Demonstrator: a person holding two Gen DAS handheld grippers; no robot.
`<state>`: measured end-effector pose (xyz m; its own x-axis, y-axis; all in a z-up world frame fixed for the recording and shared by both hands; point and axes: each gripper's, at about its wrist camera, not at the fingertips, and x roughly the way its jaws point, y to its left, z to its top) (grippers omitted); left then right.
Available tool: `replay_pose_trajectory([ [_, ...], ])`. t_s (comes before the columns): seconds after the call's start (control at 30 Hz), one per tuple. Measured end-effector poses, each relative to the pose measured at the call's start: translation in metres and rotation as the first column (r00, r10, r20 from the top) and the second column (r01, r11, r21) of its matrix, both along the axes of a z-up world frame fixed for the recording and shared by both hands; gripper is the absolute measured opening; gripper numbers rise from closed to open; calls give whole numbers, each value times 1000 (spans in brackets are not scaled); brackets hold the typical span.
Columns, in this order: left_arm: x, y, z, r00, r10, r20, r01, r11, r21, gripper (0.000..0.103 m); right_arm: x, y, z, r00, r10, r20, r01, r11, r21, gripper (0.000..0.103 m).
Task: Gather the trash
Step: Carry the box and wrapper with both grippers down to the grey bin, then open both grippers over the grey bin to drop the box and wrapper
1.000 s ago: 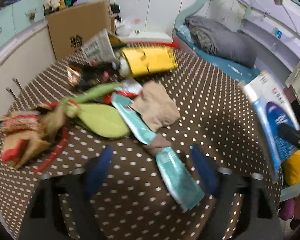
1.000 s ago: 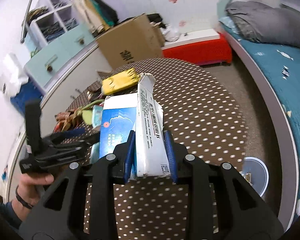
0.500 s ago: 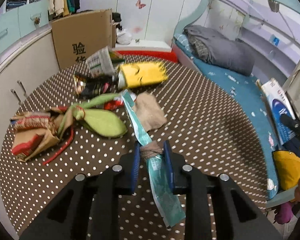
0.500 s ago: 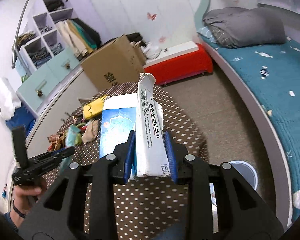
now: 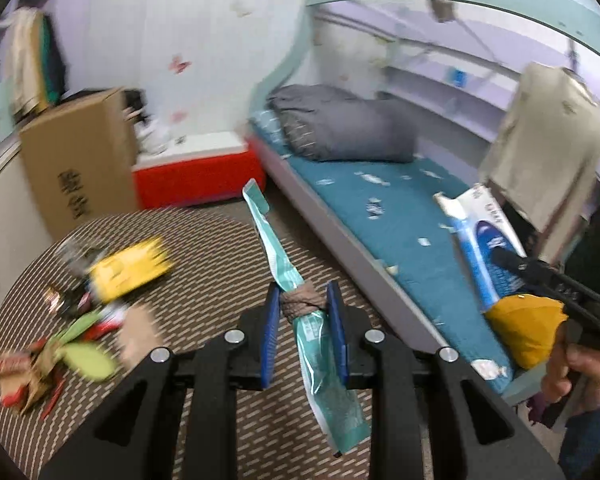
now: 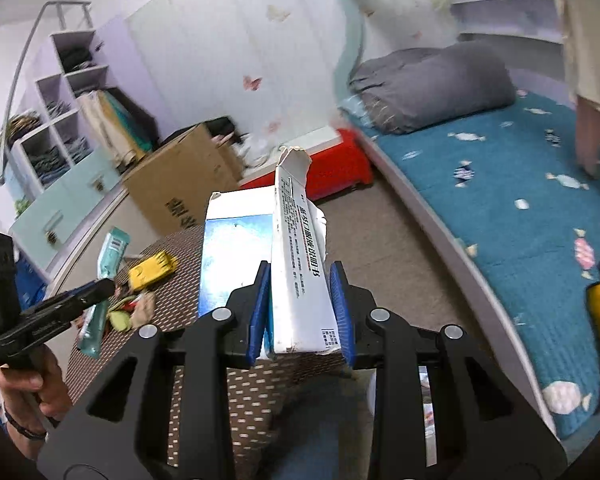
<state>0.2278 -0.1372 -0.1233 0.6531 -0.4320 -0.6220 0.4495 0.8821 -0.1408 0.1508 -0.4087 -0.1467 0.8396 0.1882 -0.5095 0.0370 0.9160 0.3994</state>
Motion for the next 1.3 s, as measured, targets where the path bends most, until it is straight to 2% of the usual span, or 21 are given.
replay_pose_trajectory([
  [0.2,7,-74,0,989,-146,-9,146,989,-4,23,-12,-50,-2,989,-149,-24,149,989,18,30],
  [0.37,14,-127,-22,964,-245,-105,245,969,-10,23,-12,-78,-27,968,-231,-102,235,972,30,30],
  [0.63,24,-190,-70,925,-307,-224,326,944,52,23,1,-110,-104,914,-272,-300,303,951,60,30],
  [0.73,29,-210,-88,909,-317,-271,349,934,78,23,13,-113,-139,885,-267,-381,314,947,65,30],
  [0.87,34,-222,-112,890,-314,-330,364,926,101,23,29,-115,-183,860,-224,-459,311,943,122,34],
  [0.93,37,-224,-122,883,-309,-353,369,922,117,23,35,-115,-202,846,-205,-491,315,937,151,52],
  [0.97,39,-226,-126,879,-305,-366,371,920,124,23,36,-116,-208,845,-202,-494,323,931,171,65],
  [1.07,46,-238,-141,864,-292,-410,380,913,149,23,33,-122,-215,837,-223,-499,364,909,203,75],
  [1.17,50,-246,-156,839,-298,-456,407,899,161,25,22,-130,-202,846,-259,-466,390,896,212,81],
  [1.2,50,-249,-159,835,-300,-462,415,894,170,34,18,-132,-195,852,-273,-448,396,894,209,83],
  [1.23,51,-251,-162,834,-299,-463,418,891,177,62,14,-135,-188,854,-283,-436,400,893,205,84],
  [1.27,51,-251,-163,841,-292,-456,413,891,190,78,10,-137,-182,857,-294,-423,405,892,202,86],
  [1.3,51,-251,-161,854,-287,-434,401,894,198,90,5,-139,-175,860,-306,-407,411,890,199,89],
])
